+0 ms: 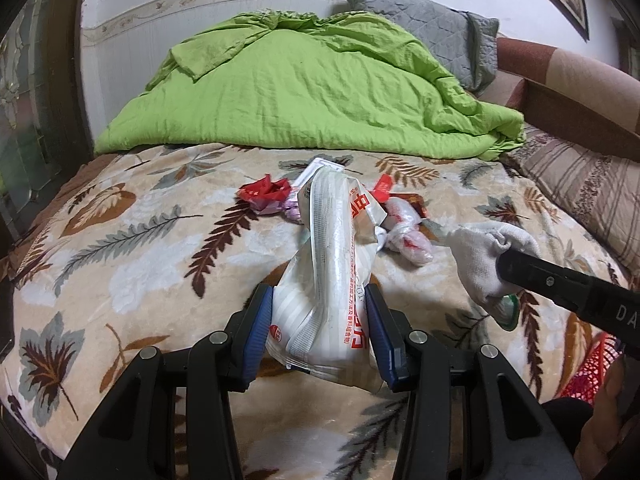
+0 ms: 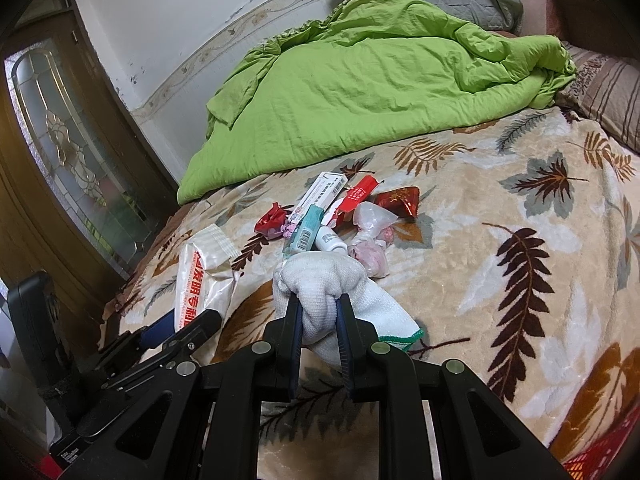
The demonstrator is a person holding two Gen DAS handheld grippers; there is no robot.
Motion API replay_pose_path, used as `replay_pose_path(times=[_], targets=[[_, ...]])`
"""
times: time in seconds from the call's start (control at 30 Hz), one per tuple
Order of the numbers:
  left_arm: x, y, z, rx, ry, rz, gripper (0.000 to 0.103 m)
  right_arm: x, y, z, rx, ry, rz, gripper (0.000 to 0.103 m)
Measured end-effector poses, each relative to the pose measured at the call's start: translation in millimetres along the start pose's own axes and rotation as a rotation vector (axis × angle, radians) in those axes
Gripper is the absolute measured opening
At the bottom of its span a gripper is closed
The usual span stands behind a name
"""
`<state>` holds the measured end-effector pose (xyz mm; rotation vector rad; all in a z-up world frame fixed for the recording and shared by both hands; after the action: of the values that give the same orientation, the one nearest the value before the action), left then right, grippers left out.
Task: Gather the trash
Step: 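Carry the white bag and white sock over the red basket and open both tools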
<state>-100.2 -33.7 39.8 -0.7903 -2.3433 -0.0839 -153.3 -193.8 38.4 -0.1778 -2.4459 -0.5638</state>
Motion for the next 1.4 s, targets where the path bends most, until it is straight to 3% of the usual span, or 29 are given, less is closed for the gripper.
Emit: replay_pose_path(times=[0.3, 0.57, 0.97, 1.27, 1.4], targets=[[4.2, -32.4, 0.6, -0.073, -0.001, 0.144, 0.045, 40.9, -32.6, -8.0, -0.088, -0.013, 0.003, 0.018], [20.0, -109.6, -1.5, -0.204, 0.016, 0.318, 0.045, 104.3, -94.7, 0.8, -0.196, -0.024, 0.072, 0.019], [26.8, -248.4, 16.3, -0.329, 0.164, 0.615, 0.045, 213.1, -216.5, 47.2, -0.393, -0.053, 0.299, 0.019], [18.3, -332.1, 56.3, -0.390, 0.326, 0.746, 0.045, 248.2, -270.5, 83.5, -0.526, -0.051, 0.366, 0.020], [11.8, -355.8, 69.7, -0.411, 0.375, 0.767, 0.051, 249.5, -283.0, 92.5, -0.561, -0.043, 0.369, 0.032]])
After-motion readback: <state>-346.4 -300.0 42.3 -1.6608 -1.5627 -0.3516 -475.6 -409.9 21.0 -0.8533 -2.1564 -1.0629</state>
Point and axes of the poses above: each gripper's, at about its wrist camera, not at the fingertips, and x roughly against the way its jaws point, y to its left, z to its underside, the point moved 6 cm from there along -x, roughly the way its jaws point, and after that the axes turned 10 degrees about z, right-handed, at the moved point
